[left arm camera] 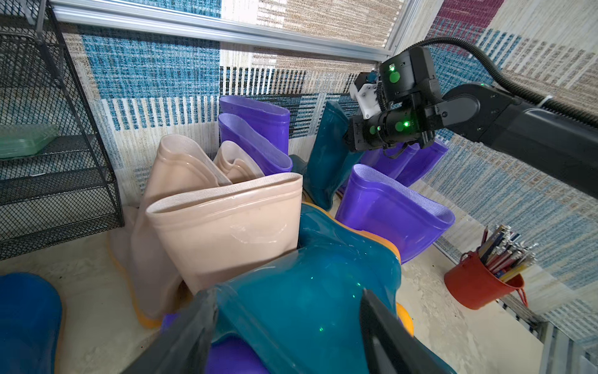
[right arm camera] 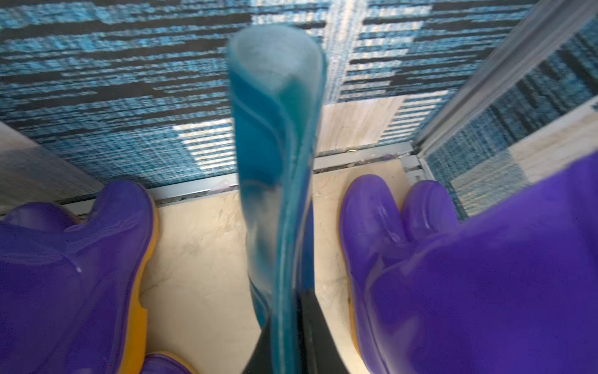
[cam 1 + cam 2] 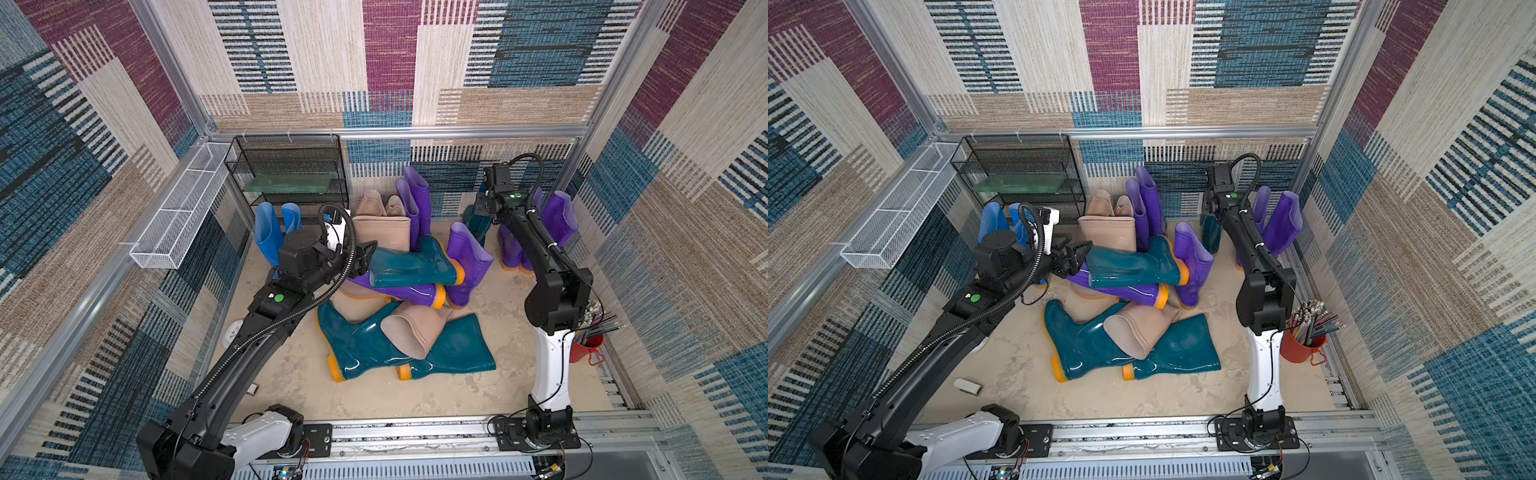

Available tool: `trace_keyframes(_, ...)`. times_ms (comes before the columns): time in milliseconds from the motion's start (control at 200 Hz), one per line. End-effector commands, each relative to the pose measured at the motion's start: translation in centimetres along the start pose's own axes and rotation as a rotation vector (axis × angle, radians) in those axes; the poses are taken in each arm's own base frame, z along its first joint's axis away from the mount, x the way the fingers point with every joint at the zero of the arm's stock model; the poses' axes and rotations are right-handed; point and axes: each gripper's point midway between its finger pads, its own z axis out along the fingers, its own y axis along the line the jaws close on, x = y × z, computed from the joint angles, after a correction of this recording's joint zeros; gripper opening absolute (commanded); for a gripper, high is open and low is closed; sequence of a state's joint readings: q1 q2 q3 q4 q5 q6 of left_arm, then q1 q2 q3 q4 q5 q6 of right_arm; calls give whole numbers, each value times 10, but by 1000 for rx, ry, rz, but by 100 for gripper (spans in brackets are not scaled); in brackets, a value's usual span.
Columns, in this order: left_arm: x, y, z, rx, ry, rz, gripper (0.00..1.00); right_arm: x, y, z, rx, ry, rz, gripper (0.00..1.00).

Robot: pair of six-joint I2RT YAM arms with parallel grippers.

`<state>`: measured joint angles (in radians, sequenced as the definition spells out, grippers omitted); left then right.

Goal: Match and arrange rain boots in pairs
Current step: Adjust the rain boot at the corner of the board.

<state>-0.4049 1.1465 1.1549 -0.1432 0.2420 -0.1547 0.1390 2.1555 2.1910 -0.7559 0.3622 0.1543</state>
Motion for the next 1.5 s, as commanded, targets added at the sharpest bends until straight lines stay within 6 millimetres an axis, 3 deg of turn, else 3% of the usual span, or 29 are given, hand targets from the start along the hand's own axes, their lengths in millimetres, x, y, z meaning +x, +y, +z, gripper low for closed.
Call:
trace_keyframes(0,-5,-3,3,20,-21,22,71,0,-24,-3,90,-15,29,0)
trace_keyframes(175,-3,-1,5,14,-12,21,71,5,-46,-7,138,-9,56,0)
trace_keyframes(311,-2,0,5,10,-9,25,70,-7,-55,-23,158,-47,55,0)
trace_keyframes(476,-2,-1,5,15,-10,24,70,-9,-57,-30,114,-42,42,0)
trace_keyframes(676,2,0,9,19,2,15,70,-1,-67,-16,98,6,38,5)
trace_keyframes(891,2,-1,10,25,3,15,70,-21,-70,-28,96,-56,58,4)
trace_keyframes(957,1,-2,9,31,2,12,70,-26,-71,-29,97,-65,47,9)
trace_keyframes(1027,1,-5,10,46,5,8,70,-26,-70,-29,98,-54,48,4)
trace_keyframes(1082,1,-5,10,48,6,8,70,-24,-66,-28,73,-41,42,13)
trace_keyframes(1142,1,-5,10,45,6,9,69,-18,-55,-28,26,-21,37,31)
trace_keyframes(1237,1,-4,9,38,5,13,69,-11,-41,-32,-3,-10,34,39)
trace_keyframes(1282,2,-3,9,34,5,14,69,-10,-37,-35,-6,-15,34,49)
trace_keyframes(1407,1,-4,8,35,4,15,70,-15,-43,-51,40,-39,51,64)
trace_keyframes(1492,-1,-4,7,36,-1,15,70,-27,-45,-73,42,-83,65,68)
